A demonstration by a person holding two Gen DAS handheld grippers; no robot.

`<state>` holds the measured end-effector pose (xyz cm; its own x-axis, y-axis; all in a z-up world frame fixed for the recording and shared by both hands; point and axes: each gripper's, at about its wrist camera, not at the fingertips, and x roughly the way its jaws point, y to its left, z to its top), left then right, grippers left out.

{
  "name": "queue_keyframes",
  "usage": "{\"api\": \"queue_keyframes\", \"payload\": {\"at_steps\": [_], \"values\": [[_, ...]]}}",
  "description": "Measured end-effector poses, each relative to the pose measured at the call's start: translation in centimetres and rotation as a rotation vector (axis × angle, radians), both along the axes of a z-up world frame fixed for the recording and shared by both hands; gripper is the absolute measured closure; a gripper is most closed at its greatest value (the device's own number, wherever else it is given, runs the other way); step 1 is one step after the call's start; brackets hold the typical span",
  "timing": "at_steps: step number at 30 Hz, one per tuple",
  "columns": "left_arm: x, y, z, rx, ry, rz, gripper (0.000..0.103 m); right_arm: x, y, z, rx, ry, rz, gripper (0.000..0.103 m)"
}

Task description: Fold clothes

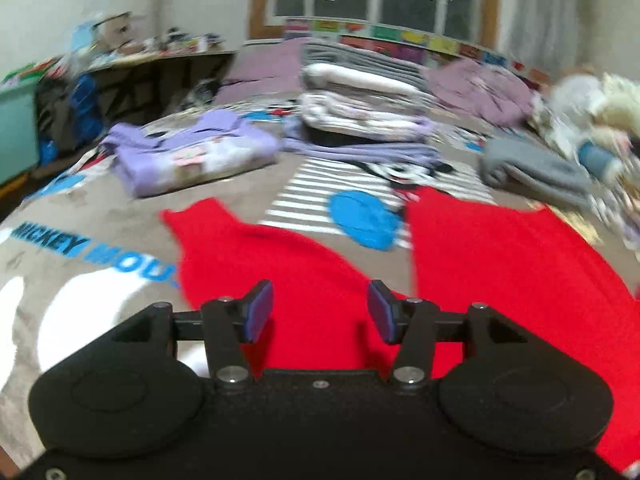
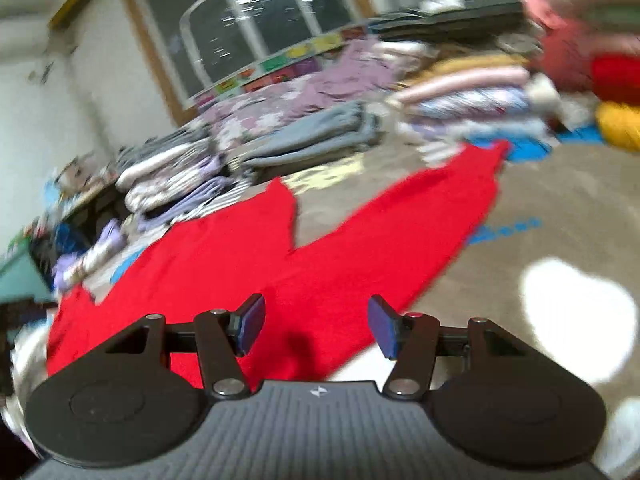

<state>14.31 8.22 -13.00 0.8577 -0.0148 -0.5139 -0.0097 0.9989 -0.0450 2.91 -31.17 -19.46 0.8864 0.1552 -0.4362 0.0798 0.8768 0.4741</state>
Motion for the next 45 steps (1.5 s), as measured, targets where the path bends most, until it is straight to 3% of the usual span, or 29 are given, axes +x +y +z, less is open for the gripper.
{"api": "queue_keyframes", "payload": {"at_steps": [5,8,14,20,27,35,45], "values": [[-1.2,-6.1,0.4,0.006,0.03,-0.15,0.036,-1.0,-3.8,-1.3,0.246,0.017,-0.078,0.046],[-2.2,-11.3,0.6,0.055,0.02,-0.278,0.032,-1.3,-5.3,-2.0,0.356,0.013,-0.098,0.046],[-5.5,-23.4,-0.1,0.227,-0.034,-0.561,0.031,-2.6,-9.2,-2.6,0.531,-0.029,-0.181,0.043],[-7.9,-33.9,-2.2,0.462,-0.099,-0.712,0.032,-3.4,-13.4,-2.2,0.533,-0.074,-0.281,0.037],[-8.1,-41.7,-4.2,0.678,-0.172,-0.766,0.032,-4.9,-17.8,-2.7,0.608,-0.139,-0.337,0.037],[-7.2,-47.5,-6.2,0.903,-0.218,-0.719,0.032,-4.7,-19.9,-2.5,0.589,-0.163,-0.357,0.037],[-4.6,-52.5,-7.7,1.041,-0.253,-0.622,0.035,-6.3,-22.1,-3.1,0.622,-0.21,-0.521,0.037]]}}
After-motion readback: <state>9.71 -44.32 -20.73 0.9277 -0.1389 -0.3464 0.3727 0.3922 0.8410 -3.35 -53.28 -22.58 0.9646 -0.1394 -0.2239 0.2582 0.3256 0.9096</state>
